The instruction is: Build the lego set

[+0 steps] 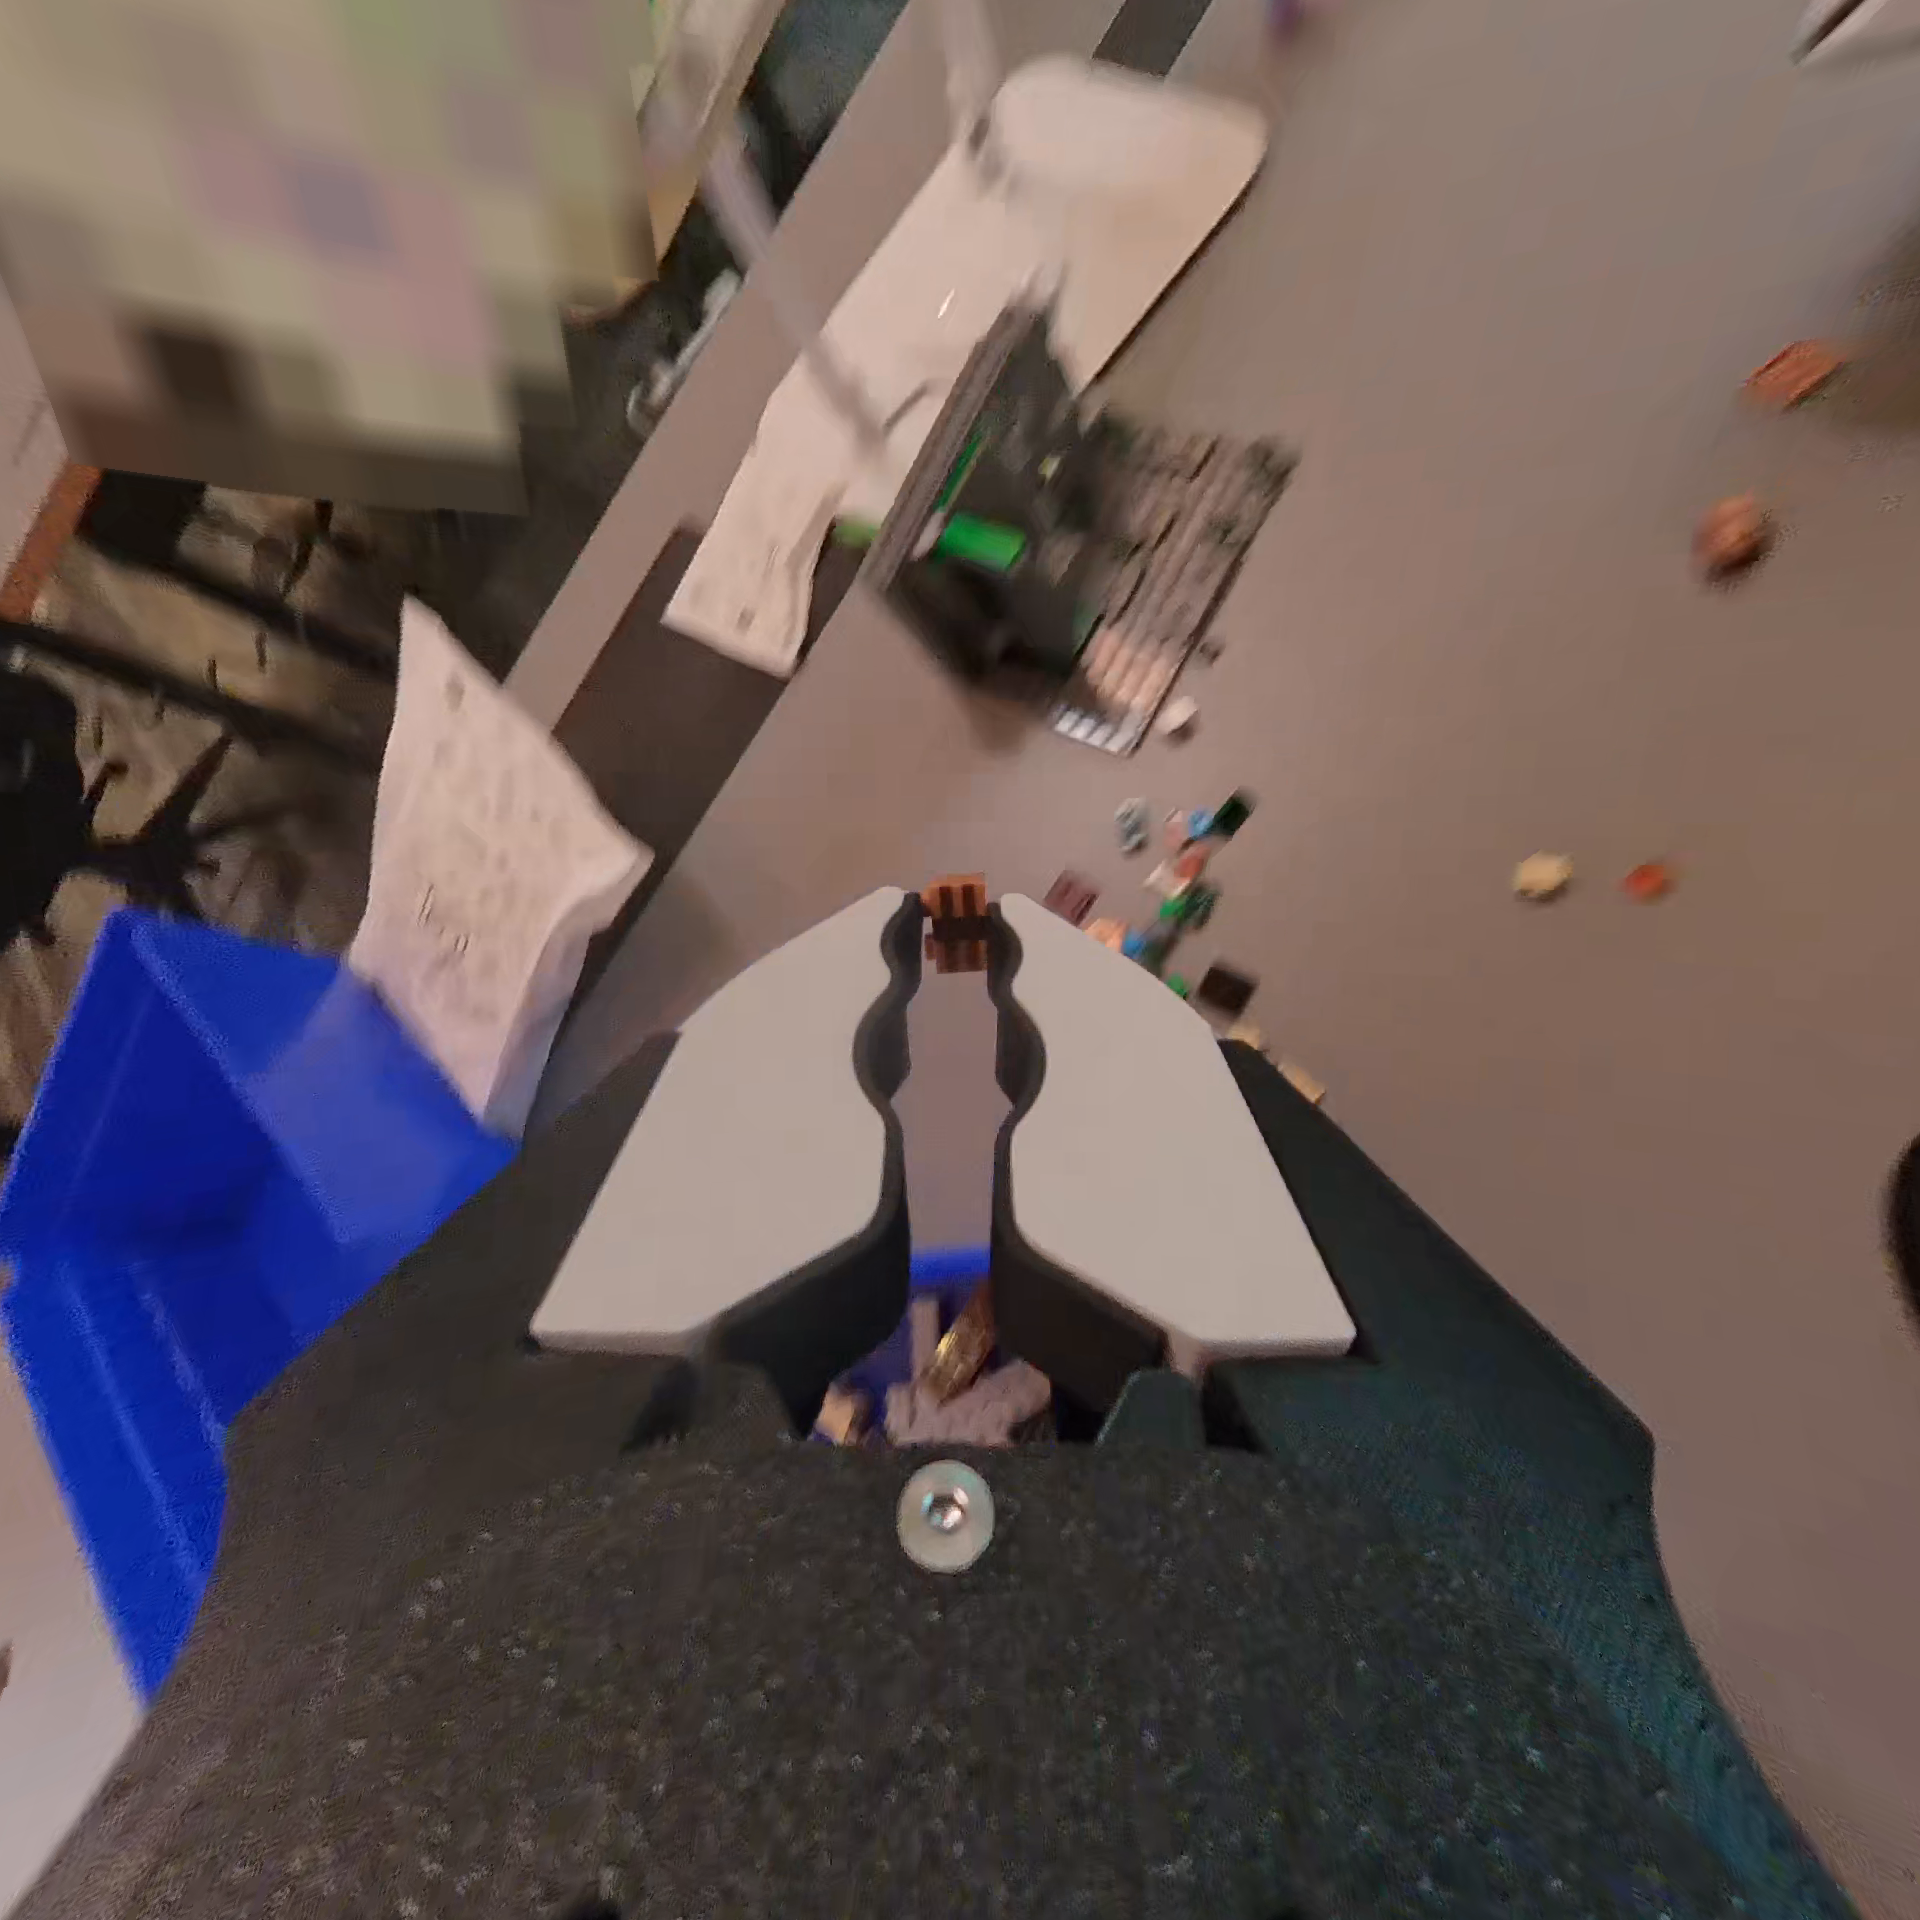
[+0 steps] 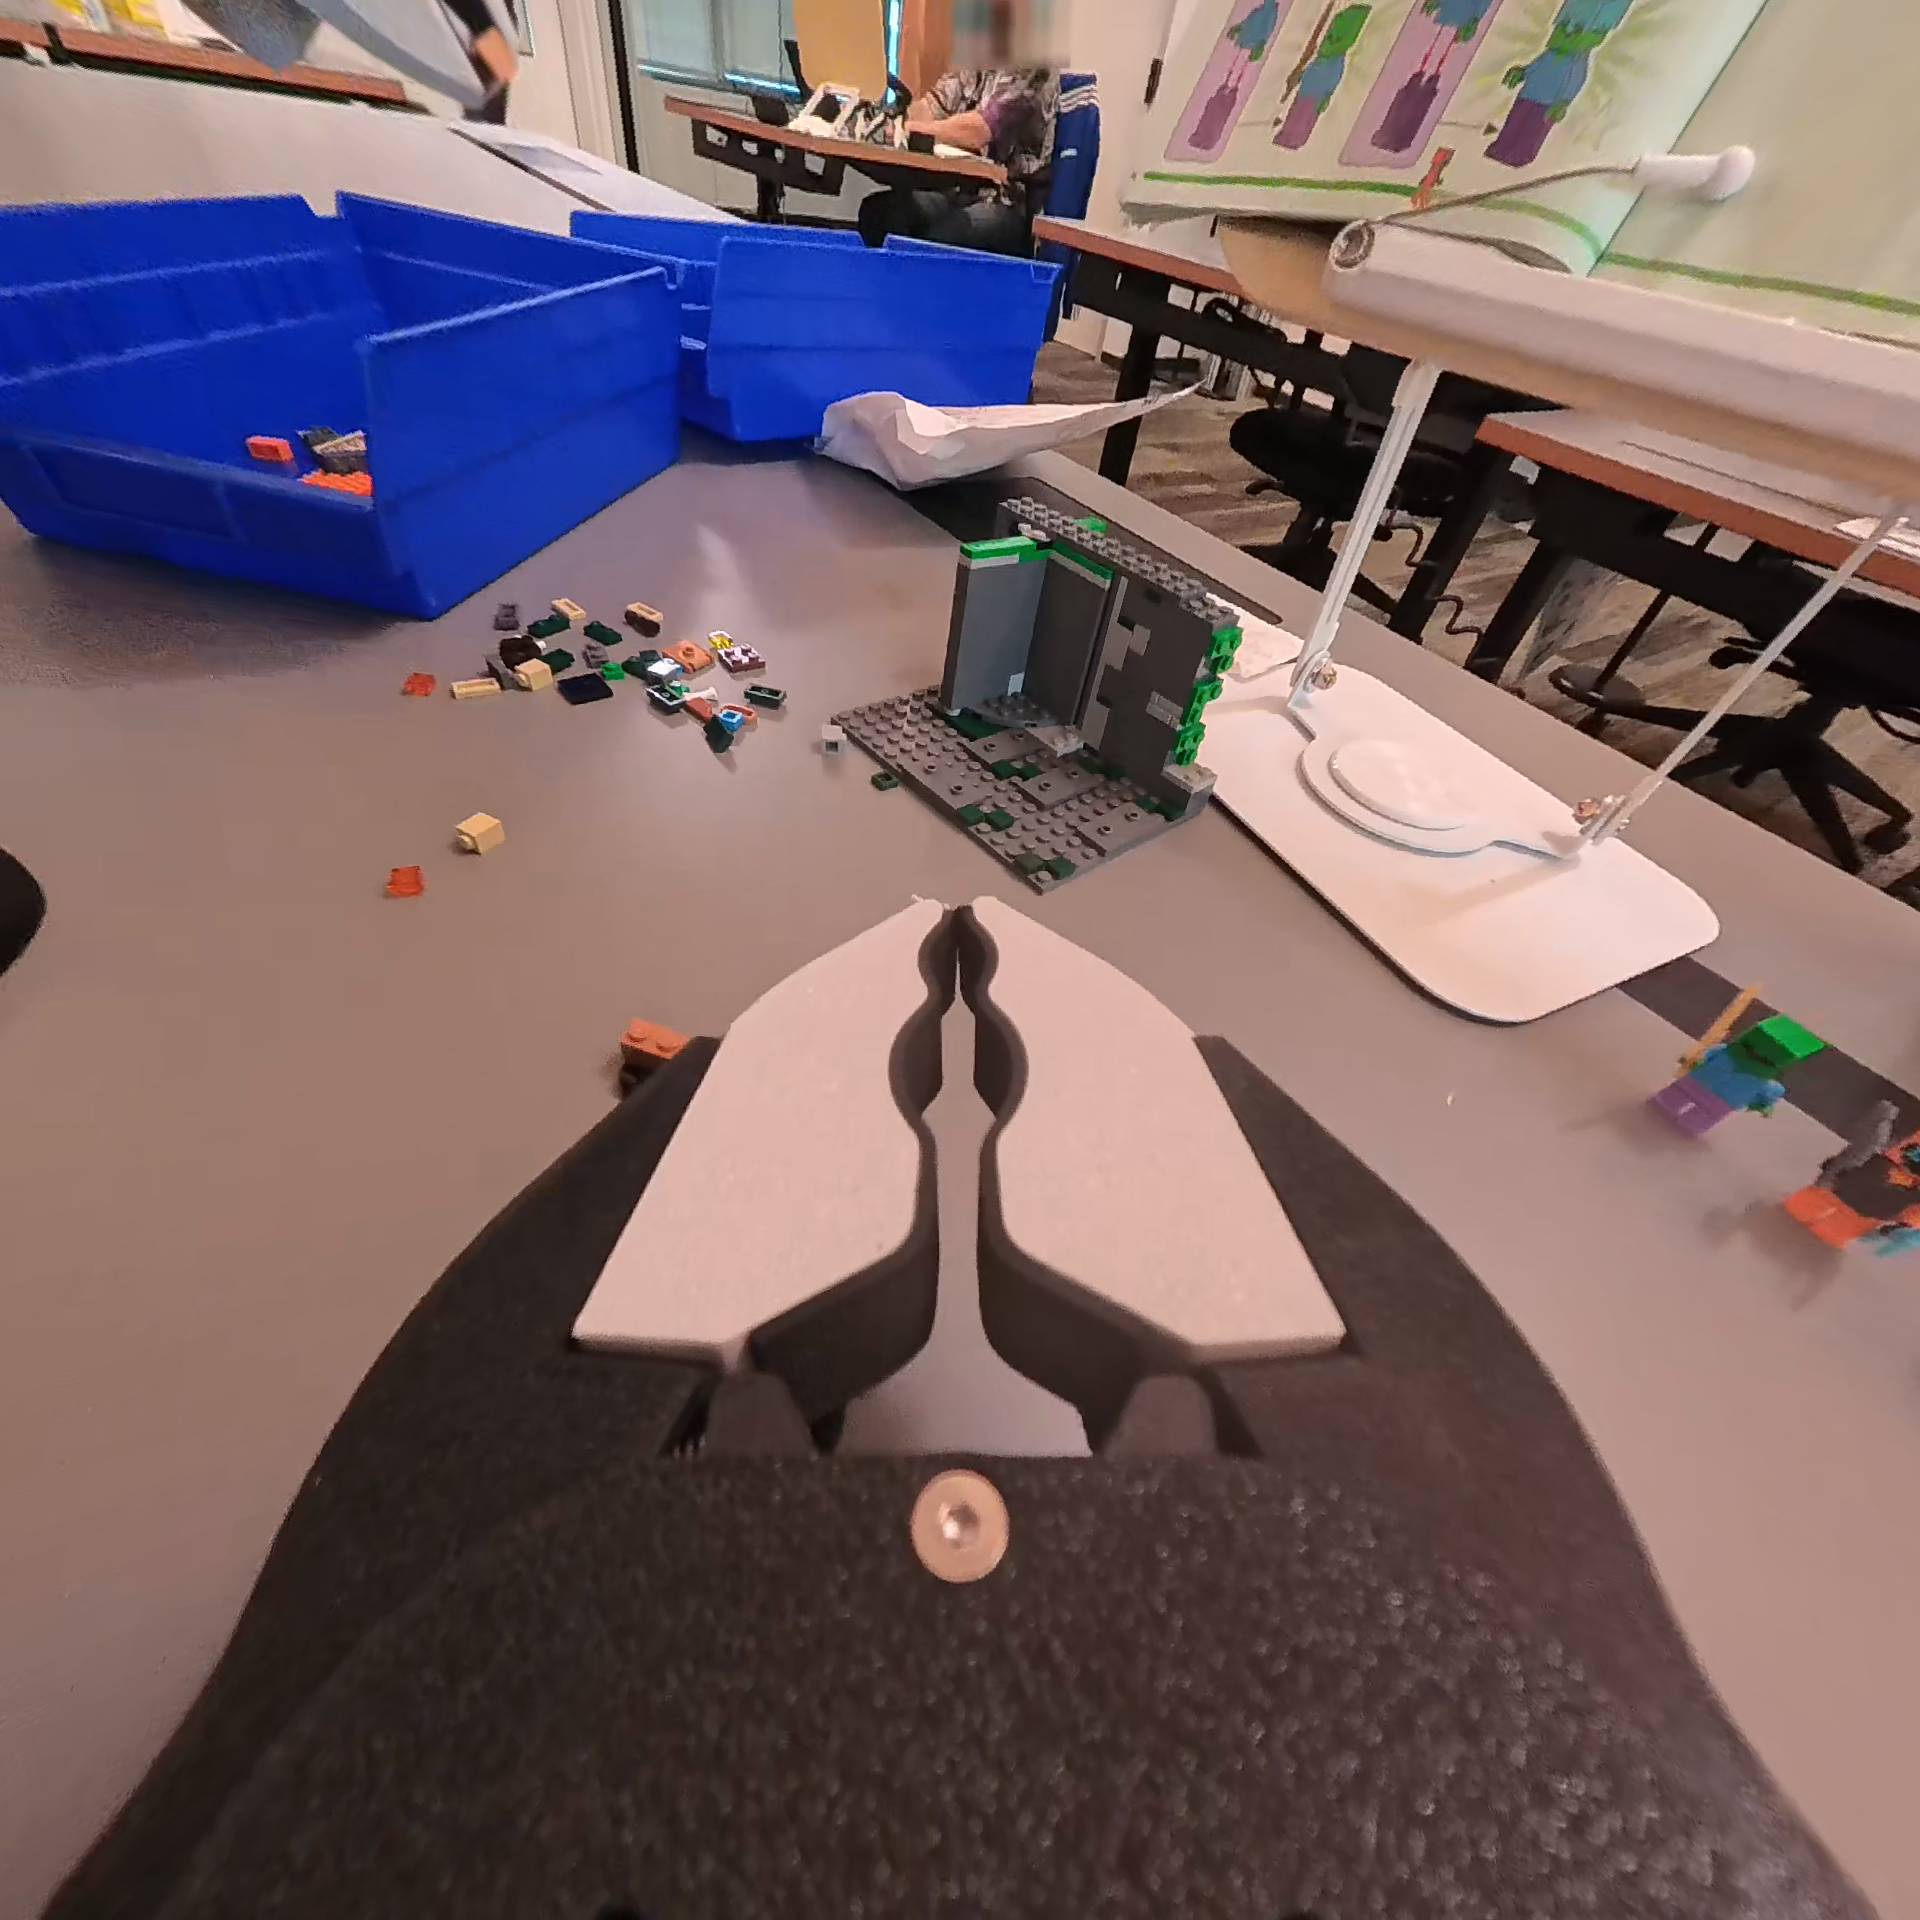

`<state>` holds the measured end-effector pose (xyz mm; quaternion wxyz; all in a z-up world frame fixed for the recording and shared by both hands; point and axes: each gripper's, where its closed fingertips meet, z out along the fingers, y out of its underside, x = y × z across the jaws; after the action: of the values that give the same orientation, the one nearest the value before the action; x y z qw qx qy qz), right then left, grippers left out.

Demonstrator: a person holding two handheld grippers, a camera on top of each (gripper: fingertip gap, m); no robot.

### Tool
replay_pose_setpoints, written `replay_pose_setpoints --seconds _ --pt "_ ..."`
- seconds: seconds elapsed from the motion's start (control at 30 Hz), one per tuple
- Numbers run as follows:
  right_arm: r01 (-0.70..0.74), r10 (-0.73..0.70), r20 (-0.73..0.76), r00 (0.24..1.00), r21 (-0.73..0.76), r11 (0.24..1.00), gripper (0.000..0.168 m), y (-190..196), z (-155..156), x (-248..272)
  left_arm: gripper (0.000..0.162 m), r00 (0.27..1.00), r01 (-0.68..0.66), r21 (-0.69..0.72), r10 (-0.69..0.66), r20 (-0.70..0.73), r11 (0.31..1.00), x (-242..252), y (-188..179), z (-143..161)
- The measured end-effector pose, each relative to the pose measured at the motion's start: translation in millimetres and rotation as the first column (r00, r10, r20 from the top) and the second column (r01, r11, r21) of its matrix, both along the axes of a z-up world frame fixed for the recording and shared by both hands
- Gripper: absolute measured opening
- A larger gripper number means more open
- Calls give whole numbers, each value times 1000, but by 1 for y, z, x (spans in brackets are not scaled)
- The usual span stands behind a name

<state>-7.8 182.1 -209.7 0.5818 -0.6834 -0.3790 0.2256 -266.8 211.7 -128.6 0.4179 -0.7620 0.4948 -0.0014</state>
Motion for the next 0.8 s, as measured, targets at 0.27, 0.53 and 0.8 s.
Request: replay_pose_setpoints --seconds 0.27,0.53,0.8 --pt "-60 60 -36 998 1 998 0 -12 14 -4 11 955 254 58 -260 144 965 140 -47 -6" --pt "-67 62 -103 993 -44 997 4 -16 43 23 12 901 274 95 -290 322 957 241 -68 -41" --pt "-251 213 -166 963 -261 932 15 -37 42 20 12 928 205 222 -261 265 953 253 -60 -74"
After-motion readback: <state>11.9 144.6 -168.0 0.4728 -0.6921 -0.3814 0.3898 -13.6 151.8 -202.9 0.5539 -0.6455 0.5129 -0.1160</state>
